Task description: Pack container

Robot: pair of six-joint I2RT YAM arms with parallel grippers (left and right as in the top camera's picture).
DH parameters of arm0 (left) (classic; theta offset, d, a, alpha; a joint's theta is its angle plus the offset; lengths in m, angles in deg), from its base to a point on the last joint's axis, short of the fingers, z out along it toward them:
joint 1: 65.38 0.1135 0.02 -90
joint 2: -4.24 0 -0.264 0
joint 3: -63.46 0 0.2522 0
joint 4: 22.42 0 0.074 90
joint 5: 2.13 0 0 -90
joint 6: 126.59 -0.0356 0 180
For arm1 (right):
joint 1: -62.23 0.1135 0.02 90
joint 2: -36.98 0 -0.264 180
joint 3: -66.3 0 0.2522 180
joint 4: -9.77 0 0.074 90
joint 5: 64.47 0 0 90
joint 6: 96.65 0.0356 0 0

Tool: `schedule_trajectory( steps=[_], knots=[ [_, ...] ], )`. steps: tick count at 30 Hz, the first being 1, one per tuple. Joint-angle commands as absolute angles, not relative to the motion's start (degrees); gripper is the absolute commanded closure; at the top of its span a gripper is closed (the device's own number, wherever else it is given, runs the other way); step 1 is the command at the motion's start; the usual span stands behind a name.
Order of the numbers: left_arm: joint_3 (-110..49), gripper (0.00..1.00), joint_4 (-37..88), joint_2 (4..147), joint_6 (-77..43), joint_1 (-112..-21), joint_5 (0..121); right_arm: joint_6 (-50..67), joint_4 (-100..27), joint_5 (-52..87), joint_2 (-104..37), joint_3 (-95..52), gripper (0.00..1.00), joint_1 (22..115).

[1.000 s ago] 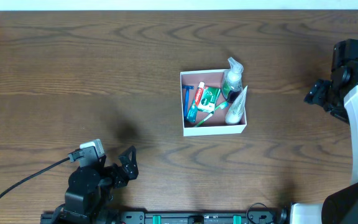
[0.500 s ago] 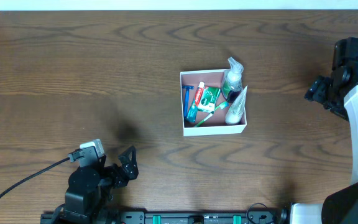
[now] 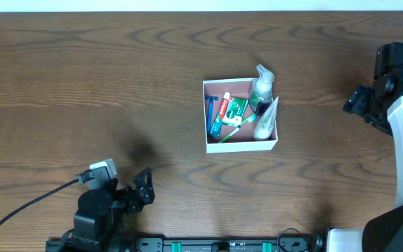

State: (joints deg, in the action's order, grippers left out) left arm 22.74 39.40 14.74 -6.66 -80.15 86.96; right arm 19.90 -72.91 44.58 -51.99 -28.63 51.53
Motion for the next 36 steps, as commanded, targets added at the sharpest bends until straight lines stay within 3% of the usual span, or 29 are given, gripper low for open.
schedule_trajectory(
  steps=[1,9,19,25,36],
  knots=[
    [22.5,0.02,38.9,13.0,-7.6,-77.0,87.2,20.5,-72.8,44.9,-51.4,-28.5,0.01,51.0],
    [26.2,0.02,25.8,6.2,-24.7,-74.6,80.9,20.5,-72.8,45.0,-51.4,-28.5,0.01,51.0],
    [35.0,0.02,8.6,5.8,-25.4,-70.3,80.7,20.5,-72.8,45.0,-51.4,-28.5,0.01,51.0],
    [37.9,0.02,4.7,4.7,-34.1,-68.6,74.3,20.5,-72.8,45.0,-51.4,-28.5,0.01,51.0],
    [39.0,0.02,4.4,4.3,-43.9,-67.3,74.0,20.5,-72.8,45.0,-51.4,-28.5,0.01,51.0]
  ],
)
